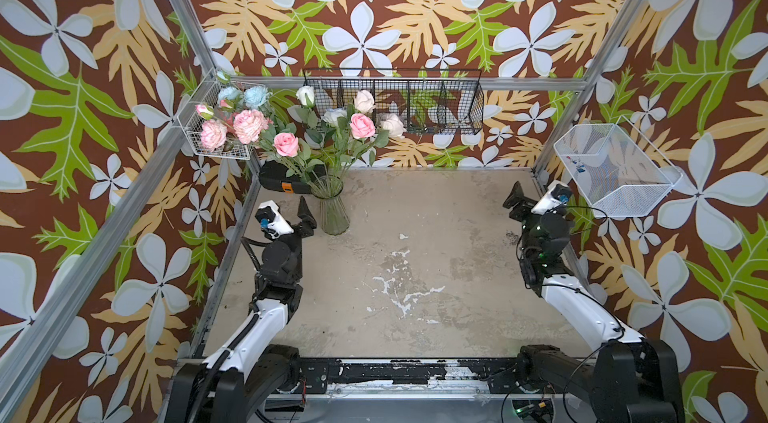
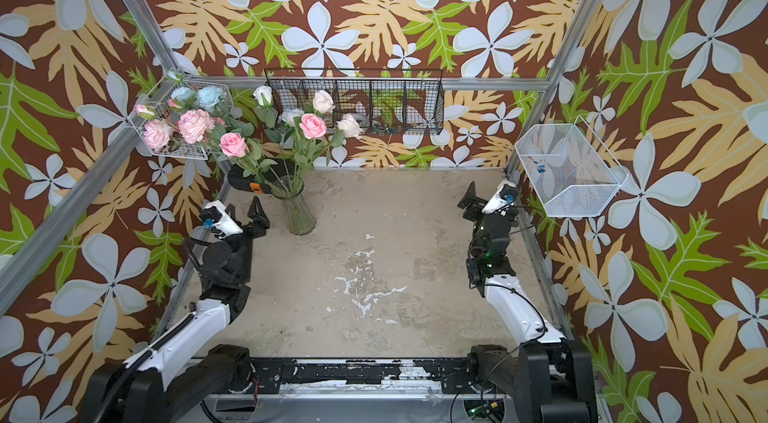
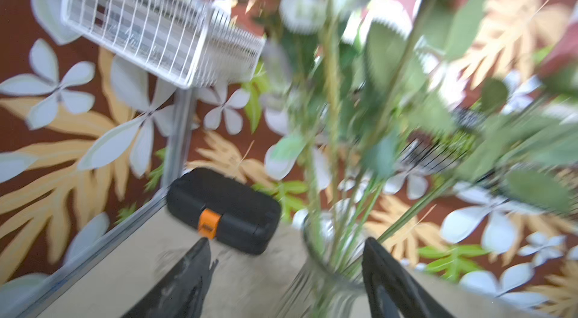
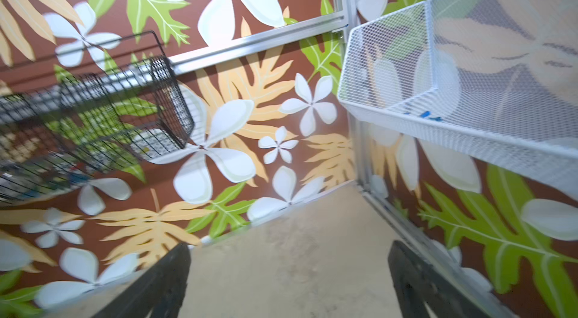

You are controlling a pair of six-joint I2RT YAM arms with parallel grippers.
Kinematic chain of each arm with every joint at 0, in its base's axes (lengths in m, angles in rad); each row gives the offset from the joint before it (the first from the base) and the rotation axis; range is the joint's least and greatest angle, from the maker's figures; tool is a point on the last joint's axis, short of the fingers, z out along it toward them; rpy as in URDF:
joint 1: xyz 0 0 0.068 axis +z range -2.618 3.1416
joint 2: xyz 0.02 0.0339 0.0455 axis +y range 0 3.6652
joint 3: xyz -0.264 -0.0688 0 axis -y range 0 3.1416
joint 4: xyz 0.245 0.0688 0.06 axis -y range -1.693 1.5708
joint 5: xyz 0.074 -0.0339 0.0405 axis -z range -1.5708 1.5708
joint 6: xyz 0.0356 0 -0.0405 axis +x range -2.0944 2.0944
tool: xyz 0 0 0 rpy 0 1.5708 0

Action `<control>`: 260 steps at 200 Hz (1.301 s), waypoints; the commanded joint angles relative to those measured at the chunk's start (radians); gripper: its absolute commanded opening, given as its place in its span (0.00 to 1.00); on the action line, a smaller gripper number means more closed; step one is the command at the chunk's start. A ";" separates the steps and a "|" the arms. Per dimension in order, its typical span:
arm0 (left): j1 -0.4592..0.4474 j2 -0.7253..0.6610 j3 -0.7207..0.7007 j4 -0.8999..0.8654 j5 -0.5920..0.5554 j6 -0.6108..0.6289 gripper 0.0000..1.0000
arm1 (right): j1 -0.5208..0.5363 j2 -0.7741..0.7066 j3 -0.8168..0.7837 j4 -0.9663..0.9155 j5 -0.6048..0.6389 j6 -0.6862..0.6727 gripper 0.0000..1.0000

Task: Pick out pink flowers from the vase
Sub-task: Pick up the flower from the vase.

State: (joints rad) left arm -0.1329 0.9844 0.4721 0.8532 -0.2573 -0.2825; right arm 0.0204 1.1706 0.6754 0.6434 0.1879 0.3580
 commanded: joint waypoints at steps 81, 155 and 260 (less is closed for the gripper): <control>-0.031 0.102 0.421 -0.325 0.553 0.002 0.56 | 0.182 -0.098 -0.049 -0.136 -0.472 0.065 0.69; -0.148 0.150 0.252 -0.225 0.435 0.102 0.59 | 0.289 -0.142 -0.215 0.030 -0.404 0.040 0.70; -0.149 0.403 0.459 -0.248 0.316 0.313 0.55 | 0.319 -0.135 -0.255 0.055 -0.375 0.026 0.70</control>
State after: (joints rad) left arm -0.2802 1.3705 0.9085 0.6018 0.1009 -0.0292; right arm 0.3344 1.0328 0.4206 0.6510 -0.2043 0.3889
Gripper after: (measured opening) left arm 0.578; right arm 0.701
